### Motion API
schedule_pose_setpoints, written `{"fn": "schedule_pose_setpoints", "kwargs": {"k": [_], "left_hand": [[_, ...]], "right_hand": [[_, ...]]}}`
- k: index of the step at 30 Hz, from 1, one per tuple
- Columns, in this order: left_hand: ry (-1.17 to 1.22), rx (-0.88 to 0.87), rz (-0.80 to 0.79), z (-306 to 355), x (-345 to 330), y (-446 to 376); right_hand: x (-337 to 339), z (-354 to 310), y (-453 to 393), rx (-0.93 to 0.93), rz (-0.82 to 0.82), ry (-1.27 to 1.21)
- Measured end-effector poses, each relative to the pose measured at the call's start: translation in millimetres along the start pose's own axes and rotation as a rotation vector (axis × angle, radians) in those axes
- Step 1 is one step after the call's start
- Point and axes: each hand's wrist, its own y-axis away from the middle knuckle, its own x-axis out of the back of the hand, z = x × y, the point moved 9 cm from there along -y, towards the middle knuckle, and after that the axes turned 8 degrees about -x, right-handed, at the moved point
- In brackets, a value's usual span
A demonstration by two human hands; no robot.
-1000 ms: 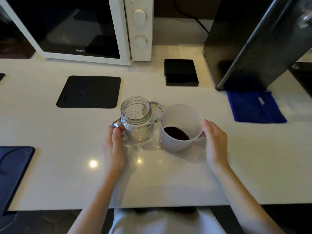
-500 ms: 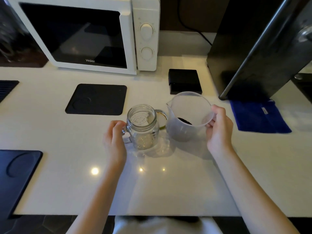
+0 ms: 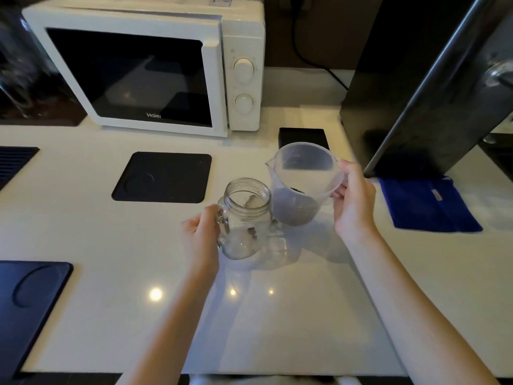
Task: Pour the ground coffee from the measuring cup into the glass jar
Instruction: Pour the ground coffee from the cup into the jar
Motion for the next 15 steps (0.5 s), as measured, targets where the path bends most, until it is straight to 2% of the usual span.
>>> {"fn": "schedule_pose_setpoints", "kwargs": {"k": [5,10,13,15], "left_hand": [[0.020,0.044,-0.034,17.7,-11.0,-5.6],[-0.062,-0.092,-0.106,38.5,-18.6,-0.3],[-0.121,-0.121,-0.123,39.0,-17.9,2.2],[-0.145,-0.118,-0.111,37.6,-17.3,2.4]], "right_hand": [[-14.4,-42.7,-10.9,0.167,-0.008,0.139],[-45.0,-85.1,-9.0,0.429,-0.058,0.392],[-68.4,-97.5,0.9,0.602,-0.125,0.597],[-79.0,-104.0,8.3,0.681,-0.156,0.633]]}}
